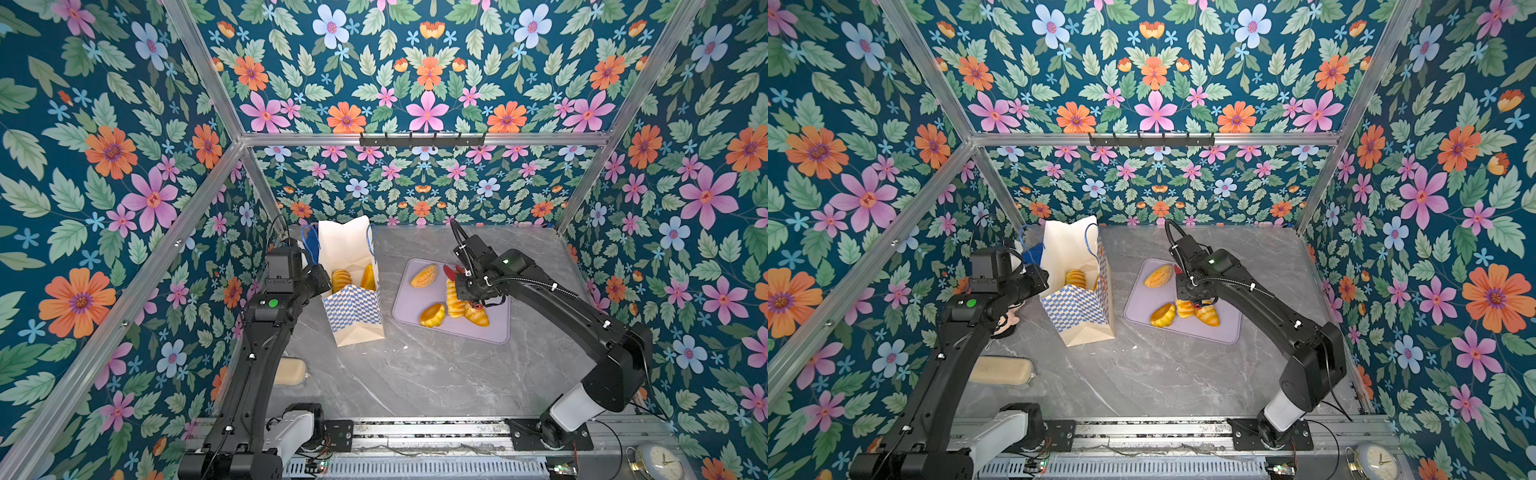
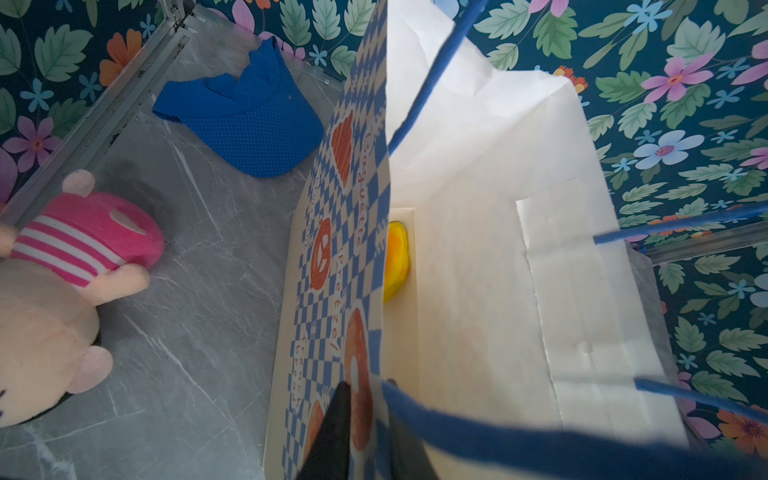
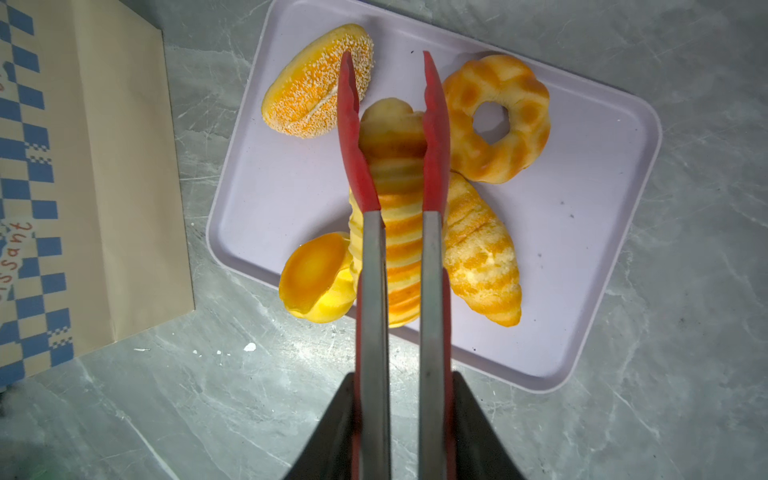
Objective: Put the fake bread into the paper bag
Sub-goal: 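Close the tongs on the ridged yellow bread with the right gripper, then lift the pinched ridged bread up off the tray with the tongs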
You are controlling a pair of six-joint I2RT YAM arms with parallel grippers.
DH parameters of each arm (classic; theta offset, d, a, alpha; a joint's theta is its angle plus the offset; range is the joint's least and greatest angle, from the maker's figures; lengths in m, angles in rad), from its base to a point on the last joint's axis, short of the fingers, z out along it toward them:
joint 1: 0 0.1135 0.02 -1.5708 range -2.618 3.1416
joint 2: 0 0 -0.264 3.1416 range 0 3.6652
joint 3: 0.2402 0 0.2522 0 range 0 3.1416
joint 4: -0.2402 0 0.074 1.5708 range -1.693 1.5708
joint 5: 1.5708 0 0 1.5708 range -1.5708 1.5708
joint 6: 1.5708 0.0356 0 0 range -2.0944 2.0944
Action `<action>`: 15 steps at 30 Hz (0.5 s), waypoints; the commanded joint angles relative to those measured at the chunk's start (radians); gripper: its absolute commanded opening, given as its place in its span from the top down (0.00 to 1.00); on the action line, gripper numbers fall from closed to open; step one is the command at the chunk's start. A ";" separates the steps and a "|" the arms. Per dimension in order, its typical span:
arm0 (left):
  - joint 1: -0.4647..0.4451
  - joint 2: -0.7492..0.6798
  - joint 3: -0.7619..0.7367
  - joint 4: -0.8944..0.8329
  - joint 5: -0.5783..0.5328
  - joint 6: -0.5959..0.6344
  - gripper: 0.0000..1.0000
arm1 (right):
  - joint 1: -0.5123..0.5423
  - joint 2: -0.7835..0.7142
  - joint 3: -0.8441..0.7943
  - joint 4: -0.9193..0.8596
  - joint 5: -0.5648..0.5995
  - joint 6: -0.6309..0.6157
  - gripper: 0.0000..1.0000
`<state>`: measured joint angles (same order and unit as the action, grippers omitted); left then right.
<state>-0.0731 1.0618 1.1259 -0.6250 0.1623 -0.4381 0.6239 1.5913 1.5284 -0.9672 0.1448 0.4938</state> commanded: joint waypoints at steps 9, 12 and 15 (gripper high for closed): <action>-0.001 -0.008 0.004 0.013 -0.001 0.002 0.83 | -0.021 -0.073 0.003 0.034 -0.009 0.017 0.67; -0.001 -0.010 0.002 0.016 -0.002 0.002 0.83 | -0.026 -0.089 0.003 0.044 -0.020 0.017 0.67; 0.000 -0.008 0.002 0.018 -0.002 0.002 0.83 | -0.030 -0.107 0.003 0.055 -0.029 0.021 0.68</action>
<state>-0.0731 1.0554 1.1263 -0.6243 0.1623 -0.4385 0.5964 1.4998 1.5284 -0.9482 0.1284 0.5014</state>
